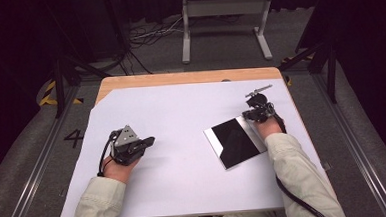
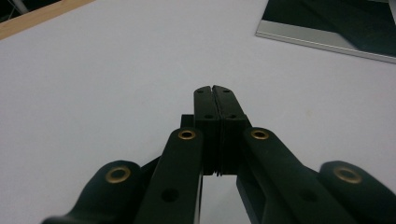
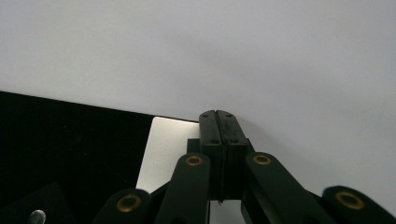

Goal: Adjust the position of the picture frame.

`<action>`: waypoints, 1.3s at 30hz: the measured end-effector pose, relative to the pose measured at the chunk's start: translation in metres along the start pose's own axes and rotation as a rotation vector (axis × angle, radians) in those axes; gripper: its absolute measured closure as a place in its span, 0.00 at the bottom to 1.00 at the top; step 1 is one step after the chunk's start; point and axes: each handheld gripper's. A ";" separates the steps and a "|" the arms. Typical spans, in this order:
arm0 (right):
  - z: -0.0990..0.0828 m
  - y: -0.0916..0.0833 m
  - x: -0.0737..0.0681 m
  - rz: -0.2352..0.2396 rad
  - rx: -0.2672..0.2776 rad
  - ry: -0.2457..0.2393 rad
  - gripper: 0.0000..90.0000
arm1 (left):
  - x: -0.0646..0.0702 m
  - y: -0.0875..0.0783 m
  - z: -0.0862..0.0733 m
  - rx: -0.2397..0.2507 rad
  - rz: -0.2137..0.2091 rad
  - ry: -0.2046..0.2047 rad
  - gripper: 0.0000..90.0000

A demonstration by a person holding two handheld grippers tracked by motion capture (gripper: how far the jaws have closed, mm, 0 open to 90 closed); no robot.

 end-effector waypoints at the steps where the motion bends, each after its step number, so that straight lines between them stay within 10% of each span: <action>1: 0.001 0.000 0.000 -0.003 -0.003 0.002 1.00 | 0.000 0.000 0.000 -0.001 -0.003 0.002 0.99; 39: 0.008 0.013 -0.087 0.138 -0.039 -0.218 1.00 | 0.001 0.003 0.001 -0.011 -0.014 -0.002 0.99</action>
Point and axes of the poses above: each handheld gripper's, and its own axes: y roughly forward along the jaws, z roughly out of its top, x roughly to its right, and after that the axes turned 6 degrees about y, right-handed
